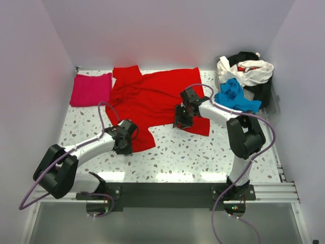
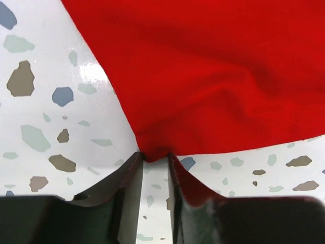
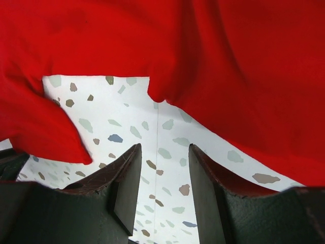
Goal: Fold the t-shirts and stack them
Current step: Flatten the tshirt out
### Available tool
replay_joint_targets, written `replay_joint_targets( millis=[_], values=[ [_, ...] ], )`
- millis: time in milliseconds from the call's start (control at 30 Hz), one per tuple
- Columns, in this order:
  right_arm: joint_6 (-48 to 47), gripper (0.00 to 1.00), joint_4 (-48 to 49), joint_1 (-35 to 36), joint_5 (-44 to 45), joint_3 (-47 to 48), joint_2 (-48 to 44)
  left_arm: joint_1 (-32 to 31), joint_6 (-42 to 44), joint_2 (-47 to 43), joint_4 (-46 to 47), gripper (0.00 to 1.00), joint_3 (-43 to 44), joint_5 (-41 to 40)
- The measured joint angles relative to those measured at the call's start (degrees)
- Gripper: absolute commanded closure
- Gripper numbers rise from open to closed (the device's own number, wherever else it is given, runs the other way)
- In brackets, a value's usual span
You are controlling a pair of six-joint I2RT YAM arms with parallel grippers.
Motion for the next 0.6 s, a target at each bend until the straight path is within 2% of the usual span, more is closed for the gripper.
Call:
replay_joint_targets(
  millis=[167, 267, 600],
  values=[
    [0.0, 0.54, 0.0, -0.2, 0.0, 0.0, 0.0, 0.0, 0.6, 0.1, 1.0, 0.85, 0.0, 0.0],
    [0.0, 0.54, 0.0, -0.2, 0.0, 0.0, 0.0, 0.0, 0.9, 0.2, 1.3, 1.0, 0.0, 0.0],
    [-0.1, 0.54, -0.2, -0.6, 0.1, 0.0, 0.0, 0.0, 0.3, -2.3, -1.4, 1.0, 1.4, -0.4]
  ],
)
